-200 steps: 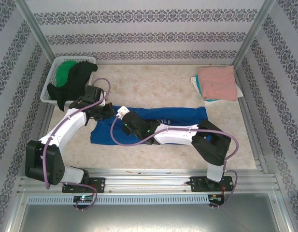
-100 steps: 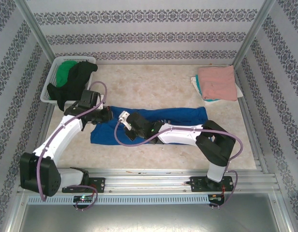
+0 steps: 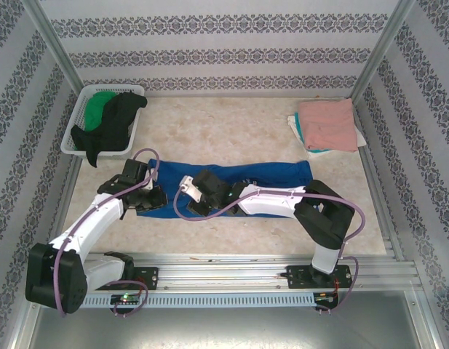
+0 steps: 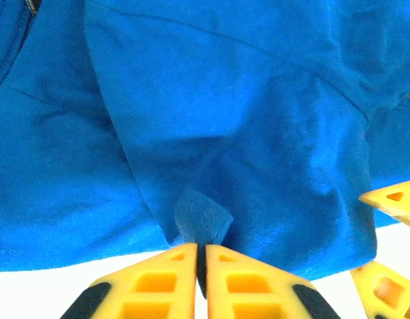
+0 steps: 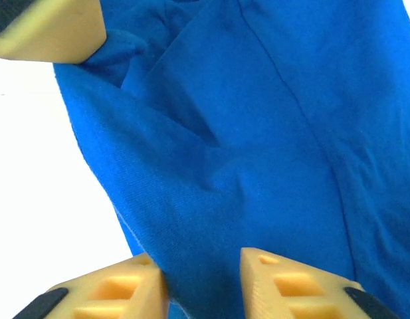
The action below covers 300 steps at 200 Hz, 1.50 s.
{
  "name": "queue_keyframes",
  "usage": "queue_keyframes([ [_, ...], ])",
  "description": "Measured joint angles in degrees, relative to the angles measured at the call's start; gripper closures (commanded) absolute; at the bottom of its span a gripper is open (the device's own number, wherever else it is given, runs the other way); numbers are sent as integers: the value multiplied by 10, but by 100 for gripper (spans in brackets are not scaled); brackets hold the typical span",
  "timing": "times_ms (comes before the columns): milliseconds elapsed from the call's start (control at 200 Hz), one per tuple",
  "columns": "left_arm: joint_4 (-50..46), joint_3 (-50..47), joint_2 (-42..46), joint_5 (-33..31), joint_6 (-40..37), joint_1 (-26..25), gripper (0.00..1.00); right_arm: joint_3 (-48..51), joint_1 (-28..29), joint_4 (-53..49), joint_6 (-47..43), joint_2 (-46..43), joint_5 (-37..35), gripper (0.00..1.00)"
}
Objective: Fold and stack the t-shirts
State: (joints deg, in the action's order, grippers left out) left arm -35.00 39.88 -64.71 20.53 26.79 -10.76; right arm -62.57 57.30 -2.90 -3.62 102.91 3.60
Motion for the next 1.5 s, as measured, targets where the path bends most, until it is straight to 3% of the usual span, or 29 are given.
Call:
queue_keyframes([
  [110, -1, 1, 15, -2, 5, 0, 67, 30, -10, -2, 3, -28, 6, 57],
  [215, -2, 9, 20, -9, 5, 0, 63, 78, -32, -1, 11, -87, 15, 44],
  [345, -1, 24, 20, -24, 3, 0, 54, 122, -65, 6, 28, -156, 18, 34],
  [415, 7, 33, 6, -30, 3, 0, 54, 135, -81, 13, 37, -173, 16, 31],
  [674, 44, 159, -232, -100, -15, 21, 50, 136, -121, 5, 88, -138, -48, 26],
  [839, 53, 220, -322, -144, -26, 50, 50, 143, -148, -4, 123, -122, -76, 25],
  [959, 56, 262, -369, -153, -34, 57, 65, 161, -149, -9, 143, -122, -89, 25],
  [1019, 58, 281, -389, -152, -39, 56, 79, 170, -149, -16, 153, -122, -92, 25],
  [1089, 58, 301, -406, -151, -44, 56, 89, 180, -149, -24, 161, -122, -94, 25],
  [1289, 55, 344, -415, -146, -49, 69, 100, 185, -150, -47, 180, -110, -102, 25],
  [1499, 41, 375, -421, -121, -54, 103, 100, 178, -150, -56, 192, -90, -105, 26],
])
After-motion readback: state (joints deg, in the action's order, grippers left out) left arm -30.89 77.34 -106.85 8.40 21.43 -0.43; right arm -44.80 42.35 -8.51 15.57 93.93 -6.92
